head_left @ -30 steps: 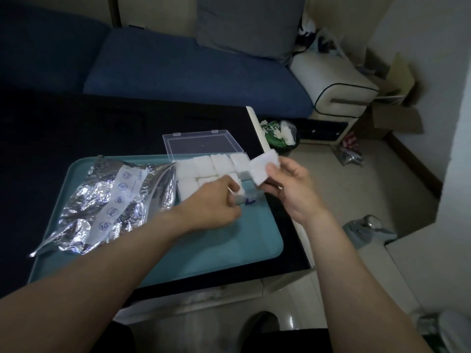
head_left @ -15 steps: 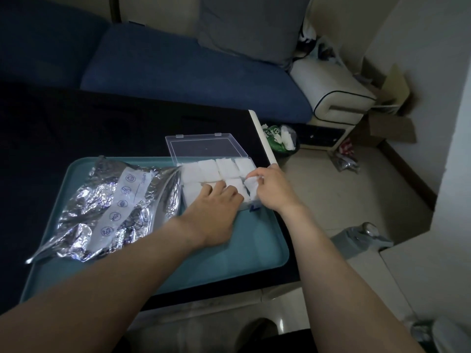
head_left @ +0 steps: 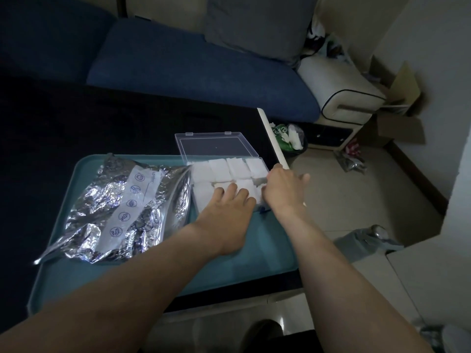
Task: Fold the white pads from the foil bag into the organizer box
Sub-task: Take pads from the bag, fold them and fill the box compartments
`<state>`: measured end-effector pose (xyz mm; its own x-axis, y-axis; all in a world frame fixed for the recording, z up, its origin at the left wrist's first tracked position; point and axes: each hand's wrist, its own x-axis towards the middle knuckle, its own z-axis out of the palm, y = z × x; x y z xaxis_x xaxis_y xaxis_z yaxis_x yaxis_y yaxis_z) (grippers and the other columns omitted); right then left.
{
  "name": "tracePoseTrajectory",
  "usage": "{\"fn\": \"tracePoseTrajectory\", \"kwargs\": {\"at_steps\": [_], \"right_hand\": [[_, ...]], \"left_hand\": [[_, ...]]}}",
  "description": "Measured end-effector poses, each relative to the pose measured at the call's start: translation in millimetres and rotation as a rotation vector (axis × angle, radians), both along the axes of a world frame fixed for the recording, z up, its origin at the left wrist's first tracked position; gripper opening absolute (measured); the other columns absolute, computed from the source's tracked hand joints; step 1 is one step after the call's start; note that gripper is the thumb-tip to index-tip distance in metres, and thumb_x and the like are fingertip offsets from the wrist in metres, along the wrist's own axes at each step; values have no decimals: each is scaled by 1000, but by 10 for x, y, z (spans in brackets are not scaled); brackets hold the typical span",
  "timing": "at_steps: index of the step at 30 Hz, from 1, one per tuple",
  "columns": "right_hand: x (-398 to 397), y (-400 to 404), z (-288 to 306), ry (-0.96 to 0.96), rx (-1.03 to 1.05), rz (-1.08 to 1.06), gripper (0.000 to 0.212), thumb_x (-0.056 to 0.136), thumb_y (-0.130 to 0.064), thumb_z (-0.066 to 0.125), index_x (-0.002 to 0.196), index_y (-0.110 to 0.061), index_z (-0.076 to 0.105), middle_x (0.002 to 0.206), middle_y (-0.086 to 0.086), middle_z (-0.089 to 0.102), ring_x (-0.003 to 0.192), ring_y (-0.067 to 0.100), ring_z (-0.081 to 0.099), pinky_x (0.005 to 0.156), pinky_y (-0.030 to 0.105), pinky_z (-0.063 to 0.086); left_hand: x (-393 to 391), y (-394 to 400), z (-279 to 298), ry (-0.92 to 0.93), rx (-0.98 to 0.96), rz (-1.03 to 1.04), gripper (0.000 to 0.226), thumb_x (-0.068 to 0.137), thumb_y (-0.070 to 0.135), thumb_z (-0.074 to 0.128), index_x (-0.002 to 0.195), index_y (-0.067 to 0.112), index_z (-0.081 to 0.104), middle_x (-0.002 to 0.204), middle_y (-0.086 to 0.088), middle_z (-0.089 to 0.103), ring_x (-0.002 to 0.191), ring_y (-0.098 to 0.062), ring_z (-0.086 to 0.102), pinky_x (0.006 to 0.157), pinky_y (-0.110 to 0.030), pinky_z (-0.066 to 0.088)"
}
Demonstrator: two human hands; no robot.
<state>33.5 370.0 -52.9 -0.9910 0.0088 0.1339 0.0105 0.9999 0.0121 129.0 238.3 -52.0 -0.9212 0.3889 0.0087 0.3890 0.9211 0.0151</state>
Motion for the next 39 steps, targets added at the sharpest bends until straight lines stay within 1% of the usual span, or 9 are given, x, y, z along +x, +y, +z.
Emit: {"fn": "tracePoseTrajectory", "kwargs": {"at_steps": [8, 14, 18, 22, 25, 28, 31, 34, 39], "right_hand": [[58, 132, -53, 187, -99, 118, 13, 83, -11, 70, 87, -23, 68, 108, 3, 53, 105, 28, 45, 87, 36, 41], [-73, 411, 28, -270, -290, 71, 33, 85, -19, 64, 108, -40, 75, 152, 1, 35, 133, 30, 30, 109, 31, 28], [-148, 313, -85, -397, -156, 66, 19, 74, -27, 65, 88, -35, 74, 136, 5, 52, 134, 31, 37, 97, 36, 32], [-155, 285, -76, -59, -394, 64, 29, 70, -11, 66, 54, -35, 60, 96, 1, 71, 98, 32, 63, 87, 33, 52], [-29, 321, 18, 278, -704, 103, 38, 70, 8, 58, 67, -28, 71, 91, 3, 68, 92, 28, 62, 85, 27, 46], [119, 238, 158, 420, -846, 139, 37, 72, 13, 52, 83, -19, 66, 103, 1, 49, 85, 23, 58, 82, 19, 43], [346, 25, 309, 498, -889, 343, 26, 72, 9, 54, 89, -10, 62, 101, 5, 51, 78, 21, 56, 73, 20, 45], [674, -255, 395, 424, -883, 483, 21, 73, 2, 60, 91, -7, 61, 97, 4, 57, 86, 17, 53, 75, 13, 38], [1024, -580, 305, -118, -821, 705, 22, 84, 8, 59, 94, -8, 69, 90, -4, 67, 76, -3, 59, 71, 10, 48]], "left_hand": [[-21, -33, -29, -89, 114, -13, 62, 80, 34, 57, 136, 15, 37, 142, -5, 33, 139, -31, 19, 116, -49, 16], [-25, -44, 11, -89, 97, -15, 65, 85, 40, 55, 141, 15, 35, 147, -6, 30, 145, -31, 10, 118, -49, 9], [52, -68, 95, -67, 131, -27, 63, 88, 40, 52, 143, 15, 34, 149, -7, 29, 146, -28, 8, 119, -46, 8], [181, -178, 283, 48, 390, 4, 53, 83, 39, 41, 129, 18, 54, 129, -2, 51, 124, -21, 34, 106, -37, 26], [265, -345, 415, 194, 584, 70, 35, 81, 31, 49, 105, 13, 67, 102, -4, 62, 101, -23, 51, 92, -38, 43], [318, -561, 493, 334, 612, 198, 23, 83, 34, 59, 89, 12, 61, 85, -1, 56, 85, -22, 49, 73, -30, 35], [370, -775, 510, 273, 517, 391, 49, 73, 48, 75, 95, 13, 50, 91, -3, 50, 88, -24, 45, 74, -35, 35], [388, -989, 429, 31, 314, 553, 70, 69, 49, 79, 119, 12, 48, 112, -13, 50, 110, -34, 46, 91, -44, 40], [371, -1241, 307, -214, 434, 721, 33, 85, 4, 59, 118, 5, 59, 114, -17, 64, 93, -30, 58, 70, -30, 43]]}}
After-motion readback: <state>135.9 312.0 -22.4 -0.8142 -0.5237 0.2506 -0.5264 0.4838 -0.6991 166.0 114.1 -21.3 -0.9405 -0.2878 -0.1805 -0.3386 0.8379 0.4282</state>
